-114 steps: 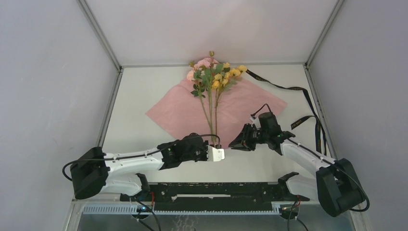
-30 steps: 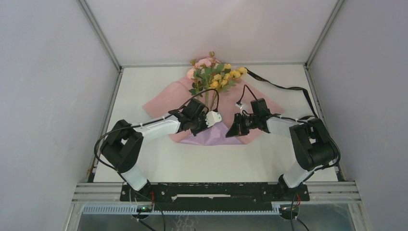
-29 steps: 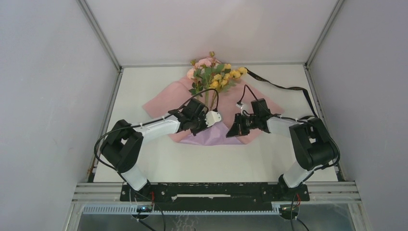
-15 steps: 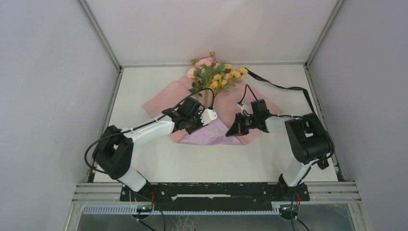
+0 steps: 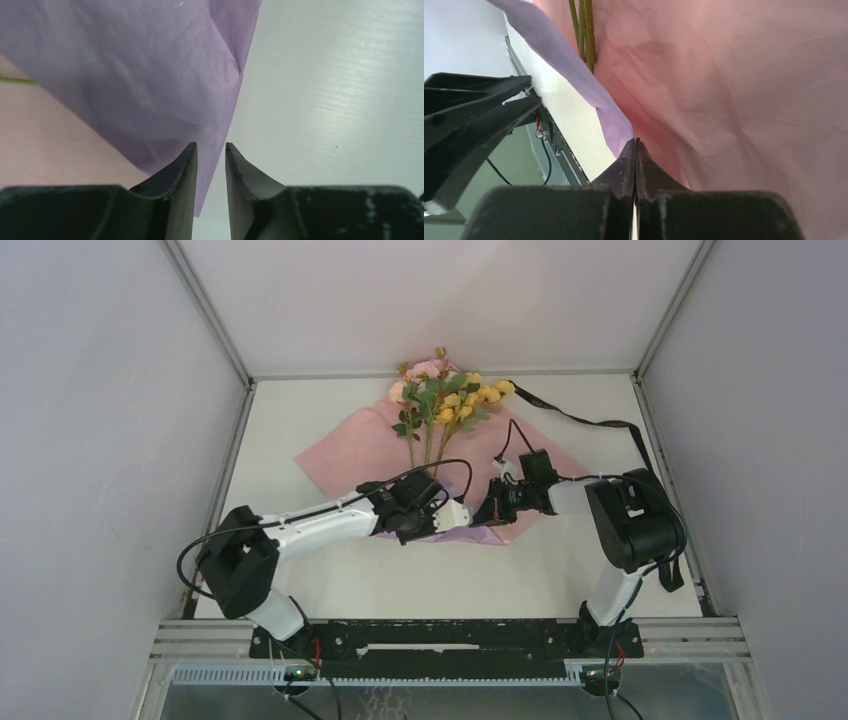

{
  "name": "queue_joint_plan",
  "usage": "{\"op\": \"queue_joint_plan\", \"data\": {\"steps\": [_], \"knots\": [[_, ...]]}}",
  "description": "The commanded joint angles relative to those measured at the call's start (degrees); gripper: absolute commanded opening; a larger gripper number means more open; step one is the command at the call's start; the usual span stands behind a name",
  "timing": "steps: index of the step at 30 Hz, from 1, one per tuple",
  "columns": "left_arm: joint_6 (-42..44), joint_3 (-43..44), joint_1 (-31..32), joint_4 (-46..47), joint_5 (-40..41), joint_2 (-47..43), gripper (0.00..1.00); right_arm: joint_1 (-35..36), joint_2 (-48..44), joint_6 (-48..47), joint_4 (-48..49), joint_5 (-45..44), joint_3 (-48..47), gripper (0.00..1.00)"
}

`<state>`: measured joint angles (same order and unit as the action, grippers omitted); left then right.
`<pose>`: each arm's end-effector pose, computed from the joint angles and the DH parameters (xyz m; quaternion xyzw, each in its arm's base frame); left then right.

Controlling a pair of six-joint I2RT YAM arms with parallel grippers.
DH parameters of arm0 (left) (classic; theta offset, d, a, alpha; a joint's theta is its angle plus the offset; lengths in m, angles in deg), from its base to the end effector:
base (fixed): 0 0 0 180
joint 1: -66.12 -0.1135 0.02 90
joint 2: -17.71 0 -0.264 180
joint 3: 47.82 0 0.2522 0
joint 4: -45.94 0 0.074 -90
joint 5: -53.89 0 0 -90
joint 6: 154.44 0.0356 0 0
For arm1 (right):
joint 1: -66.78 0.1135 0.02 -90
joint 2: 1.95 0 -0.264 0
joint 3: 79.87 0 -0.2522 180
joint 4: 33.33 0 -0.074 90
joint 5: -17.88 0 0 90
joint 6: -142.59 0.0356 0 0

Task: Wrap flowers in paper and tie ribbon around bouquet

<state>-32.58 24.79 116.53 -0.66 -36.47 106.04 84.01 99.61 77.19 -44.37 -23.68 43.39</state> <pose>0.1948 -0.2359 0.2120 0.6393 0.7308 -0.0416 0.2356 0.2849 0.1163 0.1136 -0.0641 0.8777 0.4619 0.1101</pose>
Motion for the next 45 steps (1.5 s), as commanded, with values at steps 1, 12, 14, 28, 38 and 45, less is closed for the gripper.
{"op": "queue_joint_plan", "data": {"steps": [1,12,14,28,38,45], "knots": [[-0.14,3.52,-0.31,3.75,2.11,4.01,0.31,-0.27,-1.46,0.46,0.2,-1.75,-2.45,0.0],[1.32,0.13,-0.84,7.23,8.92,12.9,0.25,-3.29,-6.74,-3.71,-12.07,-5.22,-6.58,0.21],[1.12,-1.13,-0.93,7.83,8.12,11.67,0.25,-3.39,-11.03,-5.14,-16.84,-10.19,-8.05,0.25],[-1.44,-2.68,-1.1,7.51,7.69,9.33,0.24,4.65,-11.52,9.72,-5.67,-5.11,-1.53,0.03],[1.29,-8.85,-1.76,6.6,10.37,4.86,0.25,0.48,-8.28,4.15,-10.86,-14.24,3.75,0.0],[1.46,-13.4,-2.81,3.32,11.18,1.34,0.25,0.34,-9.83,3.31,-12.25,-16.06,6.04,0.0]]}}
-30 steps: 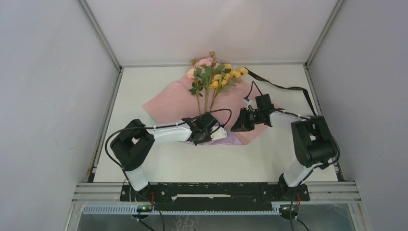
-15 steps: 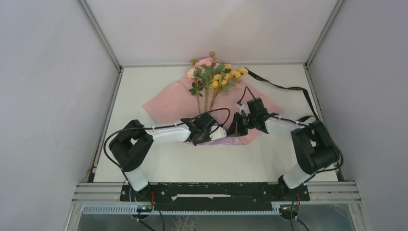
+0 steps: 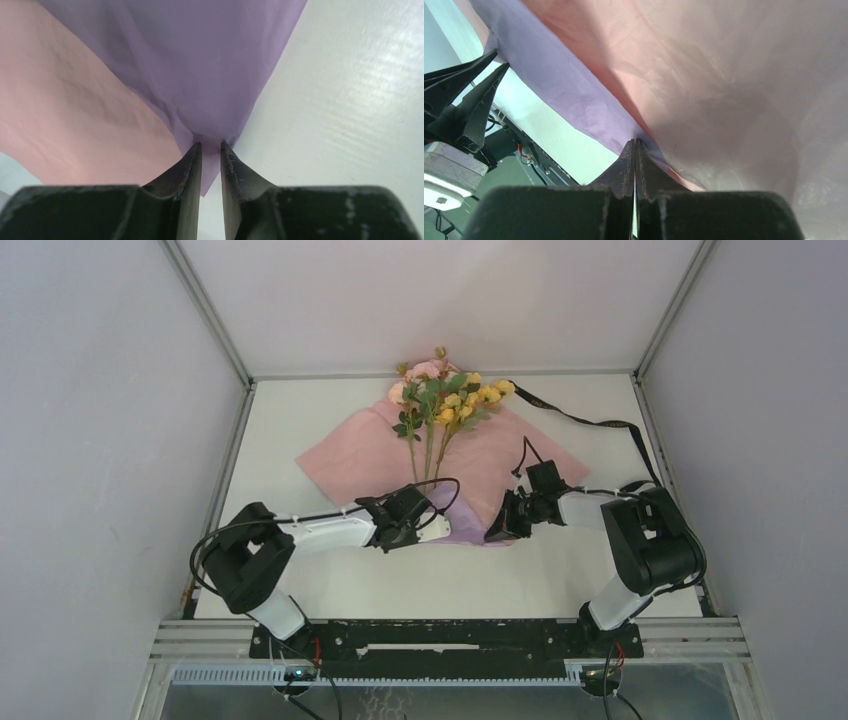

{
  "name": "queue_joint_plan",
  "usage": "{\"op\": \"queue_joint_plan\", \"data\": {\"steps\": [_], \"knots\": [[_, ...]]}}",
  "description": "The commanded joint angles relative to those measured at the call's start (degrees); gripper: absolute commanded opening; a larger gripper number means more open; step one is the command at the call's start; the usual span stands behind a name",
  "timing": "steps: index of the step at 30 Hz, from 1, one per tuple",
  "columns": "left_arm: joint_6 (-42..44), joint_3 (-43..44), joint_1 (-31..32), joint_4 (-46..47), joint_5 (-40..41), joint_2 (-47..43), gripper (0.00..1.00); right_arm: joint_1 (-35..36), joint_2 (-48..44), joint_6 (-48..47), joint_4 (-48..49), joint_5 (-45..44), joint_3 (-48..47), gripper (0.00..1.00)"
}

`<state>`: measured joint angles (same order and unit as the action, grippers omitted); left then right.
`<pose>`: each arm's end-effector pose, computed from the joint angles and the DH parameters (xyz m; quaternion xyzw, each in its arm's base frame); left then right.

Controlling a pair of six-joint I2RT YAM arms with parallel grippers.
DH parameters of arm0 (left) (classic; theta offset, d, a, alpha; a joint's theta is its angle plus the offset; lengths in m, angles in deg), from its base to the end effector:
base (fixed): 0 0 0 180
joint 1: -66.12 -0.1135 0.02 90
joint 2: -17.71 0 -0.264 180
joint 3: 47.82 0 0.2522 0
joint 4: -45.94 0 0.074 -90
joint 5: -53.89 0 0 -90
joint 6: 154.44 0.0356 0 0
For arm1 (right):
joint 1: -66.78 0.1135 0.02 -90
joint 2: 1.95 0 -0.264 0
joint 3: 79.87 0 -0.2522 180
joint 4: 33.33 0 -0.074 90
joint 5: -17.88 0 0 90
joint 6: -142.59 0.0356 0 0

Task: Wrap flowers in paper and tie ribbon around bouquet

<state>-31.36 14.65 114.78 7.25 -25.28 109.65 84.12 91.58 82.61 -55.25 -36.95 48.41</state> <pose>0.1959 -0.2126 0.1521 0.6261 0.7509 0.0662 0.1994 0.2515 0.1000 0.1164 0.0343 0.9302 0.3564 0.0802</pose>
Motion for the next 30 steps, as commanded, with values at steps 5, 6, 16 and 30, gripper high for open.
{"op": "queue_joint_plan", "data": {"steps": [5,6,16,30], "knots": [[0.24,-4.89,-3.74,-6.04,0.1,-5.86,0.26,0.18,-1.94,-3.7,-3.41,-3.59,0.95,0.0],[0.26,-4.67,-4.29,-6.84,0.08,-6.52,0.26,0.21,-1.95,-3.93,-3.76,-3.81,0.95,0.0],[-3.14,11.06,-4.66,-16.1,-23.85,-13.07,0.27,0.91,-2.17,-3.27,-3.07,-3.14,0.95,0.0],[-31.19,12.22,-10.74,1.63,-29.05,10.53,0.08,5.4,-6.6,-3.96,-4.26,0.23,-4.13,0.0]]}}
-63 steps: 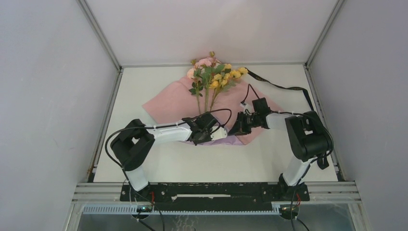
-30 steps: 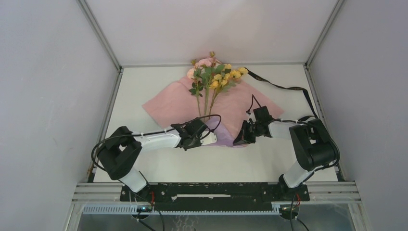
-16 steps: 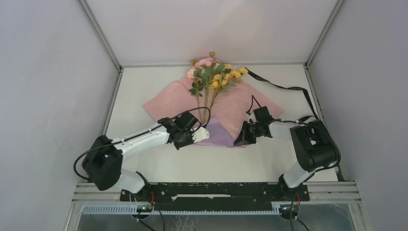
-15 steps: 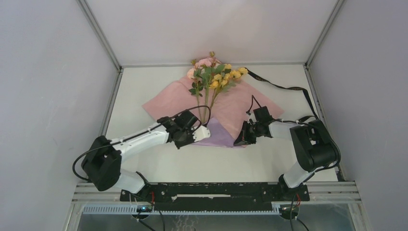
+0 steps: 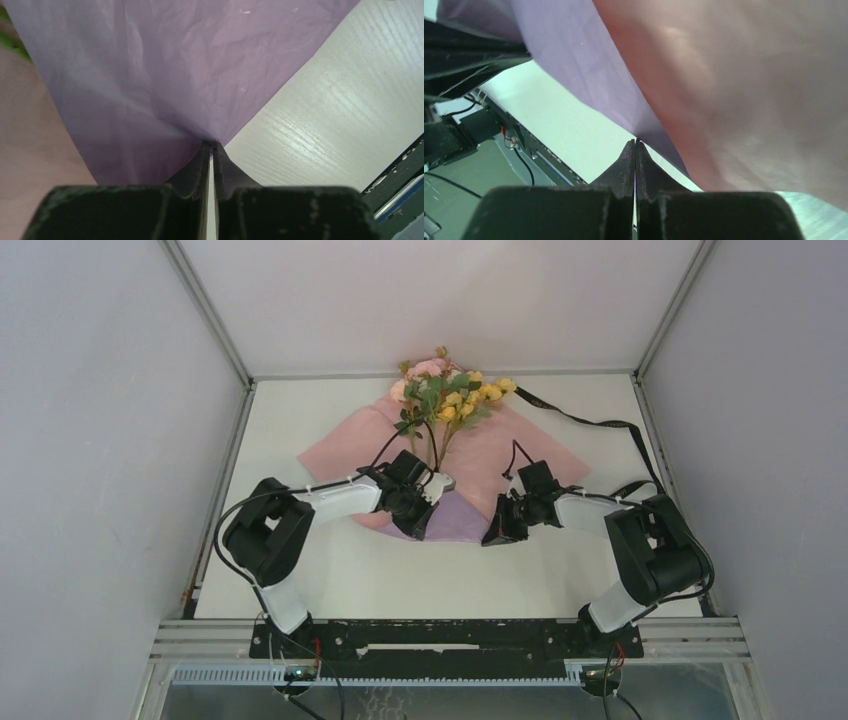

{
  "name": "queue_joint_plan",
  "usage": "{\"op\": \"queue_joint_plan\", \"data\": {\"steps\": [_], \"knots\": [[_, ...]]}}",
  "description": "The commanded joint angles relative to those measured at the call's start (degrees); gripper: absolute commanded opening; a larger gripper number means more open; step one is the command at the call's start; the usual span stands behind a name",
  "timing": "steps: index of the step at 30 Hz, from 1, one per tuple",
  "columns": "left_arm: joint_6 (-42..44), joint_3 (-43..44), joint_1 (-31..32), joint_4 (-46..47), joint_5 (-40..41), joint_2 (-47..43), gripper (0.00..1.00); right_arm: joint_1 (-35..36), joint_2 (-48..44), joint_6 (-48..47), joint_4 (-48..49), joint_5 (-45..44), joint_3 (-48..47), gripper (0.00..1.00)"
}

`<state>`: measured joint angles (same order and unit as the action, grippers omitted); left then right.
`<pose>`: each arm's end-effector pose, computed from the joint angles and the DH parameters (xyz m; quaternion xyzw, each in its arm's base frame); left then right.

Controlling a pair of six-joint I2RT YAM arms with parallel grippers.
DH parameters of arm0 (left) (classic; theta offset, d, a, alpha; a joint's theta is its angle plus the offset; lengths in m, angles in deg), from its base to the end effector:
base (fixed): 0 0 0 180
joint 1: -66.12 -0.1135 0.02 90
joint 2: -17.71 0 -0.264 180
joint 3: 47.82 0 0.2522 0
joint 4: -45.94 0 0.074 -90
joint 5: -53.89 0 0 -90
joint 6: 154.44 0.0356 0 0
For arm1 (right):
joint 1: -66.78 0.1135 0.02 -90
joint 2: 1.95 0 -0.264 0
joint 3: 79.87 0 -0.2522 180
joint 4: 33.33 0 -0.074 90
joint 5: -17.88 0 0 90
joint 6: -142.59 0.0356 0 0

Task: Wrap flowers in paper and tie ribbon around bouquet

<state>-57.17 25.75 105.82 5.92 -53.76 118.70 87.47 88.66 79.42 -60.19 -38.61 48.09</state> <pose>0.2513 -0.2227 0.1569 0.4137 0.8768 -0.1984 0.1436 0.2392 0.1113 0.1260 -0.0111 0.9376 0.3399 0.0730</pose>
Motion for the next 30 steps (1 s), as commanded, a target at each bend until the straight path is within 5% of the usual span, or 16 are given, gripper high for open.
{"op": "queue_joint_plan", "data": {"steps": [1,11,30], "knots": [[-5.34,0.77,-2.0,2.98,-1.18,1.35,0.08,3.18,-3.64,-0.08,2.34,2.6,-4.41,0.0],[-5.4,-0.02,-2.8,2.57,-2.24,0.69,0.08,8.47,10.56,12.37,24.13,9.04,-7.13,0.0],[-2.98,-0.46,-11.46,-10.29,-2.78,-2.26,0.1,-1.9,3.89,4.33,9.02,-1.02,4.91,0.0]]}}
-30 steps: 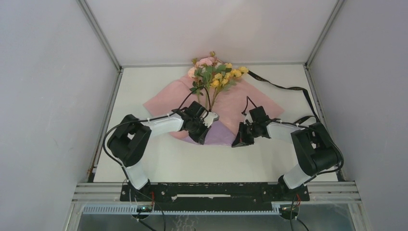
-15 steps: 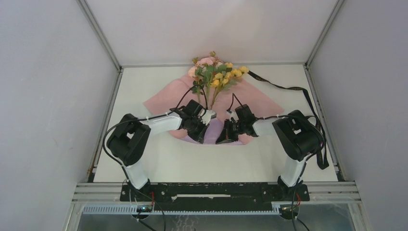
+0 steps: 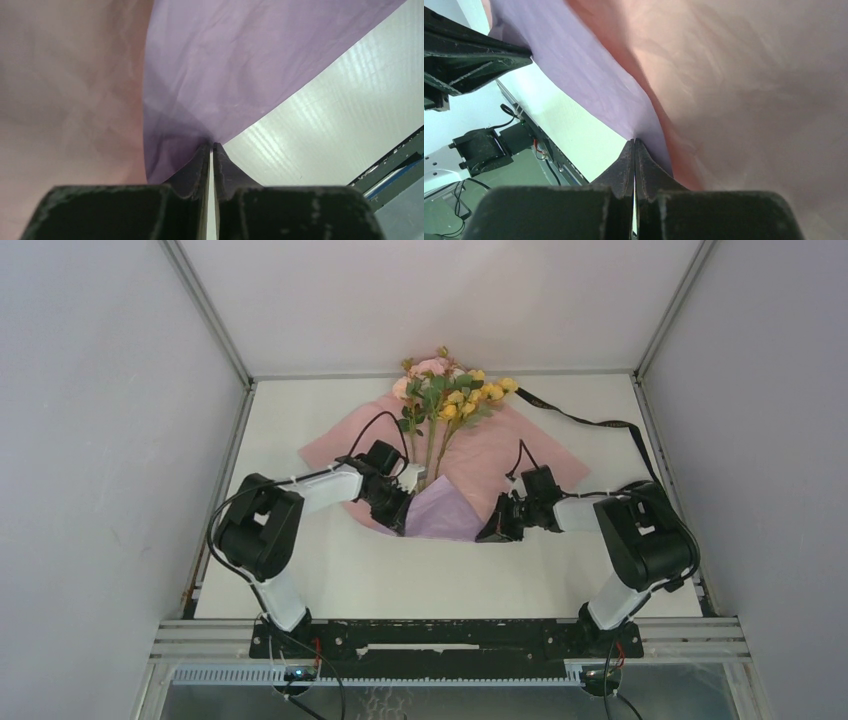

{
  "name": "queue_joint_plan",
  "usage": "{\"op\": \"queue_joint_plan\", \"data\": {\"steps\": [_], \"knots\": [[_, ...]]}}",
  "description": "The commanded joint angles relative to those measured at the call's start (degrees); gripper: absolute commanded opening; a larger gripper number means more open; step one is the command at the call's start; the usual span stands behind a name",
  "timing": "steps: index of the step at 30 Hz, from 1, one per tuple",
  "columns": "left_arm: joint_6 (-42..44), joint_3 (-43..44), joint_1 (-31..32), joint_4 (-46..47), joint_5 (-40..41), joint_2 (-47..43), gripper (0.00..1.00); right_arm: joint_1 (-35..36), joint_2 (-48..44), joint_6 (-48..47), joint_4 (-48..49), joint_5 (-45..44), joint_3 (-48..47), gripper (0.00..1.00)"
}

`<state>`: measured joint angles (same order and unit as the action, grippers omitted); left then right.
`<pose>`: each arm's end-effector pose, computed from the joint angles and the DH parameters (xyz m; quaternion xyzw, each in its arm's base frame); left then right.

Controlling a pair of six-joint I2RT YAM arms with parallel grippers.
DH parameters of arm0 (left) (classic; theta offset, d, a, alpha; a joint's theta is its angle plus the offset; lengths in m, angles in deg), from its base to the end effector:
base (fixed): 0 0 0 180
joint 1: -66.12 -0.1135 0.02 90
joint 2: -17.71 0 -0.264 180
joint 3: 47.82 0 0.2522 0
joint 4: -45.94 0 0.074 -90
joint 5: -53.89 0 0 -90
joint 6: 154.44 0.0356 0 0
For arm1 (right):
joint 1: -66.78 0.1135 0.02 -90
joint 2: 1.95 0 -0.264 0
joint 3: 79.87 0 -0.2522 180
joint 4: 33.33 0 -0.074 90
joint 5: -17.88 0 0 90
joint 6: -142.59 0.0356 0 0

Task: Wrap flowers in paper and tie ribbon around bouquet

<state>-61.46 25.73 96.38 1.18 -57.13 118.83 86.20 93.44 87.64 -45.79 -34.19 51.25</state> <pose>0.2760 -0.1758 0.1536 0.3047 0.9230 -0.2108 0.1042 0.2483 0.1107 0.1059 0.0378 0.9146 0.3942 0.0816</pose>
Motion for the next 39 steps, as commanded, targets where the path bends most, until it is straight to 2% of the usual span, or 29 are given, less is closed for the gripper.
{"op": "queue_joint_plan", "data": {"steps": [1,5,18,23,26,30,34,39], "knots": [[1.73,-0.91,-2.38,-6.29,1.06,-2.42,0.1,-0.73,-1.28,-4.08,-5.81,-5.57,1.72,0.0],[2.98,-1.4,-4.56,-8.61,3.79,-2.08,0.1,-1.11,-2.04,-4.6,-6.69,-5.65,1.7,0.0],[2.36,-2.57,-15.17,-11.38,1.4,-7.79,0.13,-1.06,-2.88,-5.47,-7.99,-6.23,1.69,0.0],[-0.15,0.15,-18.73,-11.53,-0.79,-11.48,0.26,-0.9,-2.68,-5.0,-7.15,-5.61,1.54,0.0],[0.81,2.16,-15.42,-11.47,-5.36,-14.78,0.29,-0.79,-2.58,-4.71,-7.05,-5.58,1.19,0.0],[1.87,3.84,-5.49,-8.47,-7.05,-14.98,0.32,-0.38,-3.5,-3.98,-6.89,-5.96,1.14,0.0],[-2.34,8.91,-0.62,-1.63,-5.1,-6.37,0.33,0.57,-3.7,-3.95,-7.81,-7.06,0.09,0.0],[-5.54,19.03,2.72,0.43,-4.7,4.92,0.36,1.14,-5.28,-3.83,-9.3,-8.31,-0.39,0.0]]}}
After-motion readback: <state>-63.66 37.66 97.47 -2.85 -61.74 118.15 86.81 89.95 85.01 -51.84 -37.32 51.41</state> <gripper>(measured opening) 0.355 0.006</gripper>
